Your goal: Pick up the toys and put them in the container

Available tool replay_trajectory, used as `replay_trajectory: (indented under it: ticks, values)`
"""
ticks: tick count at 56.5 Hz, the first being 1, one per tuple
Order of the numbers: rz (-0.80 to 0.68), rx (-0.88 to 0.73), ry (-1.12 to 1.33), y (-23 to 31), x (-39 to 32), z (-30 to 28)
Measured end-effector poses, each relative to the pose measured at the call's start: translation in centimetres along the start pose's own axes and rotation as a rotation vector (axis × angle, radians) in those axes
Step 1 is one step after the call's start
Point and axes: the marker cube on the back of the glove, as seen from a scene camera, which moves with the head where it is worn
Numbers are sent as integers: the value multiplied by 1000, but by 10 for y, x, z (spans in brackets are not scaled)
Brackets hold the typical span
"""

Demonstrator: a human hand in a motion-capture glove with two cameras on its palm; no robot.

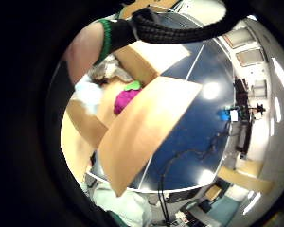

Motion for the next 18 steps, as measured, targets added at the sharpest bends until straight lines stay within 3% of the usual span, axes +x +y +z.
replay_trajectory:
  ticks: [5, 12, 18]
  values:
    - [192, 55, 31, 3, 21, 4]
    - [-8, 194, -203, 38, -13, -10]
    - [39, 289, -95, 59, -2, -7]
